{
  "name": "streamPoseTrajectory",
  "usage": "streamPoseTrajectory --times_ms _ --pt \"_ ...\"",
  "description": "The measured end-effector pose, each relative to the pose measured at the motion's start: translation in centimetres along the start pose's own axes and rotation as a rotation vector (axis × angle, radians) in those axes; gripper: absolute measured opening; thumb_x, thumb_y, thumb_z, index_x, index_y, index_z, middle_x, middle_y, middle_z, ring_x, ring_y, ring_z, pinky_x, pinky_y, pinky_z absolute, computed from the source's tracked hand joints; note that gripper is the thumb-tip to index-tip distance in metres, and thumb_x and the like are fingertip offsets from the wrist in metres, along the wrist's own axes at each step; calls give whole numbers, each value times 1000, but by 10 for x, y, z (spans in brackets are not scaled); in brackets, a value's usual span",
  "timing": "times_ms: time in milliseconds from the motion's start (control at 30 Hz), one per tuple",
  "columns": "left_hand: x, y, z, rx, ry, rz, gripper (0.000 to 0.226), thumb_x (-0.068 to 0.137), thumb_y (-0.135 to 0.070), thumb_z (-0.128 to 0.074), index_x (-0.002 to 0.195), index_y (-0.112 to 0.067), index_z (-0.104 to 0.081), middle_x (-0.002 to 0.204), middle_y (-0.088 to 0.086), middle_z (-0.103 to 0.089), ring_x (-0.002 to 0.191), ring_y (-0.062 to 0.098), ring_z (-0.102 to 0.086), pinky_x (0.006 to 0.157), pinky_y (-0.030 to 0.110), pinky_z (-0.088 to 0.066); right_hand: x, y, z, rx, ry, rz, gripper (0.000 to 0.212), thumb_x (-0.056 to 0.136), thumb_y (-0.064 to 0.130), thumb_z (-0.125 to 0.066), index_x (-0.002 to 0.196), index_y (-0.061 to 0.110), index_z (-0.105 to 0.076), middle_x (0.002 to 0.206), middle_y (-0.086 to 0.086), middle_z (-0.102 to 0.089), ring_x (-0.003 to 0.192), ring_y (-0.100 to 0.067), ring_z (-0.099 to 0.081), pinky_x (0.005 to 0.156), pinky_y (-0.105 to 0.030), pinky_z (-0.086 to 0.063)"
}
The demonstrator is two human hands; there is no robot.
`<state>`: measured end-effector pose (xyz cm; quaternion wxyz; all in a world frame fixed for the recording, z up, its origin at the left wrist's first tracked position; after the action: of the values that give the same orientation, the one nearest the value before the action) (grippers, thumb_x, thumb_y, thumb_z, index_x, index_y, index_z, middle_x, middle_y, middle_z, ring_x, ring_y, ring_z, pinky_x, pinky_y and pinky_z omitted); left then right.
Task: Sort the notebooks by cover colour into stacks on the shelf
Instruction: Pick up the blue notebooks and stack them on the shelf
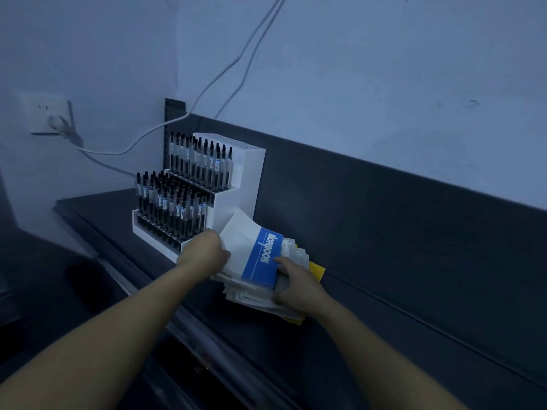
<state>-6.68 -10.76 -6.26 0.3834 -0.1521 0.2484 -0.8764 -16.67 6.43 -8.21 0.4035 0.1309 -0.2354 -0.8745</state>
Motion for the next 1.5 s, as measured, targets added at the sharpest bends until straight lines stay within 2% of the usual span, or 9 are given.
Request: streamPoseTrajectory --times_ms 167,333,433,533,700,967,1100,1267,1500 --pt "8 0 2 -241 34 86 21 95 -13 -48 109 2 -55 91 18 -60 67 29 -56 52 30 -45 2 -3 0 250 26 -36 67 82 7 -60 142 24 -35 142 2 -50 124 -19 -51 96 -34 -49" --pt "4 -4 -2 -691 63 193 16 98 -7 -39 108 3 -47 74 21 -58 52 22 -44 47 27 -32 4 -15 12 574 -181 -205 19 91 26 -45 103 20 -59 106 2 -59 96 -15 -54 86 -35 -45" --pt "-7 -16 -2 -811 77 186 12 98 -5 -37 105 2 -45 70 19 -56 50 19 -39 46 25 -29 -4 -17 14 806 -214 -276 38 96 48 -37 99 23 -66 105 0 -69 90 -18 -66 88 -40 -48" --pt "-19 -30 -7 -866 119 151 14 99 -5 -35 103 2 -47 67 18 -55 47 18 -38 42 21 -29 -20 -16 23 906 -276 -288 46 99 51 -33 104 19 -66 100 -6 -72 86 -21 -70 81 -40 -55" --pt "-44 -56 -20 -881 159 75 17 99 -11 -35 100 -3 -49 69 16 -59 46 17 -39 43 21 -31 -54 -20 38 908 -404 -222 32 104 28 -30 103 12 -58 83 -11 -71 63 -21 -64 58 -30 -48" --pt "-107 -116 -53 -775 151 -142 26 100 -18 -30 93 -6 -52 77 17 -58 49 19 -41 45 24 -31 -141 -68 66 796 -599 -250 27 101 16 -31 102 13 -58 83 -5 -62 56 -13 -54 47 -20 -45" --pt "-147 -152 -77 -789 126 -227 26 99 -20 -32 94 -4 -53 70 4 -48 55 18 -39 50 29 -29 -193 -98 83 711 -694 -256 24 101 22 -34 98 15 -57 83 -2 -61 59 -14 -53 52 -24 -46" --pt "-222 -206 -112 -828 132 -294 22 101 -18 -35 100 -17 -57 78 -2 -53 64 14 -46 60 31 -38 -266 -149 106 522 -779 -287 18 94 39 -40 98 29 -55 92 4 -67 81 -26 -63 77 -47 -55" --pt "-314 -268 -168 -873 248 -291 20 101 -18 -37 103 -20 -56 79 -6 -56 62 12 -46 62 31 -39 -366 -217 137 402 -801 -387 28 100 28 -42 125 22 -52 116 6 -63 104 -19 -60 89 -42 -51"
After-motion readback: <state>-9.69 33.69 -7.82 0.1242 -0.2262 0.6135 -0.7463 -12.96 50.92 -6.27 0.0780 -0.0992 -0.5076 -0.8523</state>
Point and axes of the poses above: each hand's wrist, its own x-axis towards the middle knuckle, its own z-axis out of the back of the hand, y = z × x, the point moved 5 cm from there along x, towards the middle knuckle
